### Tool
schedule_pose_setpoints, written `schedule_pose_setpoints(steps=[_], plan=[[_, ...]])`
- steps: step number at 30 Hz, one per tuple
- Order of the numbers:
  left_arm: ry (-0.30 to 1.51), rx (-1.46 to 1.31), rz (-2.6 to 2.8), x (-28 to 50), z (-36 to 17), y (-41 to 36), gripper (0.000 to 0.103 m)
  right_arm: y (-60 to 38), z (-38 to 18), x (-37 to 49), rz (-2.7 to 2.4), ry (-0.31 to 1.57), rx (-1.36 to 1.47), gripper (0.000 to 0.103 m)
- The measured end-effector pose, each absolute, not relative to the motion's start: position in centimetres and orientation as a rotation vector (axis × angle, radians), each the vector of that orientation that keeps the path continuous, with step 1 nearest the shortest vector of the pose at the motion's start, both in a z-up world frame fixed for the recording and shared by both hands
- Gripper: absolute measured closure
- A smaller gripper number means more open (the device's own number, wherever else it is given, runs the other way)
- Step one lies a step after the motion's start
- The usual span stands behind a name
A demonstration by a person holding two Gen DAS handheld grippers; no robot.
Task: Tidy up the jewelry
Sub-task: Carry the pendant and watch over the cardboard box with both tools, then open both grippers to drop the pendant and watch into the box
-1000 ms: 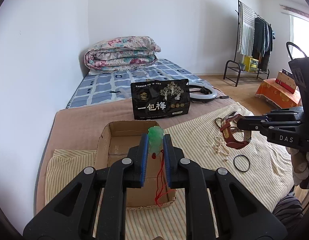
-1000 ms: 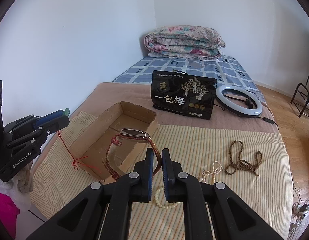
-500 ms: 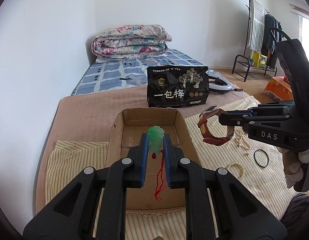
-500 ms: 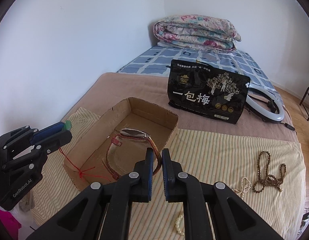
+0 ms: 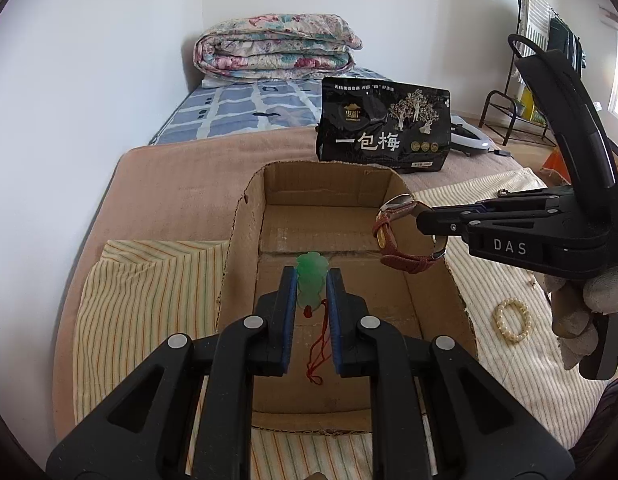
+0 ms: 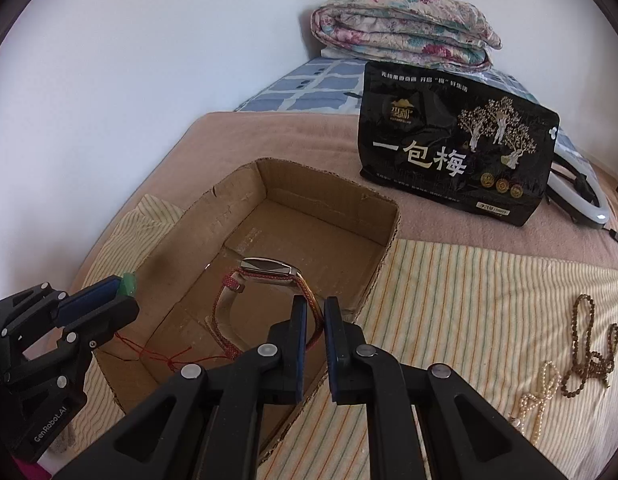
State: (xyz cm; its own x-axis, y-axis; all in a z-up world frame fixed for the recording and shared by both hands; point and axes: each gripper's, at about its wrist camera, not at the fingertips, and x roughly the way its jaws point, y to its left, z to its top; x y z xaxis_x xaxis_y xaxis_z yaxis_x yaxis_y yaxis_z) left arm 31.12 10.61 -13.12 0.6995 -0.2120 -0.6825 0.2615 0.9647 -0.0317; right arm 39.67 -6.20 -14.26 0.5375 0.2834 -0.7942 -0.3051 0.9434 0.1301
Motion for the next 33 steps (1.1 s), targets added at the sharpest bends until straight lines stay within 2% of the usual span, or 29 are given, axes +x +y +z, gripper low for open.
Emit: schedule_pose_setpoints(steps=[5, 8, 11, 25, 33], plan=[[0.773, 0.081, -0.261, 31.2, -14.0, 10.4, 0.09, -5.9, -15.0, 39.9, 0.353, 0.948, -0.031, 0.096], [0.776, 0.09, -0.263, 31.0, -14.0, 10.2, 0.09, -5.8, -15.0, 39.8, 0.353, 0.94, -0.032, 0.089], [0.787, 0.093, -0.269, 30.9, -13.9, 10.0, 0.089, -6.1, -14.3, 39.4, 0.353, 0.916, -0.03, 0.073], [0.766, 0.057, -0.235, 28.8, -11.5, 10.0, 0.089, -8.6, -10.6, 36.2, 0.344, 0.841, -0.03, 0.072], [0.732, 0.062, -0.252, 26.7, -9.3, 8.3, 0.089, -11.4, -8.2, 33.0, 0.323, 0.781, -0.034, 0.058]])
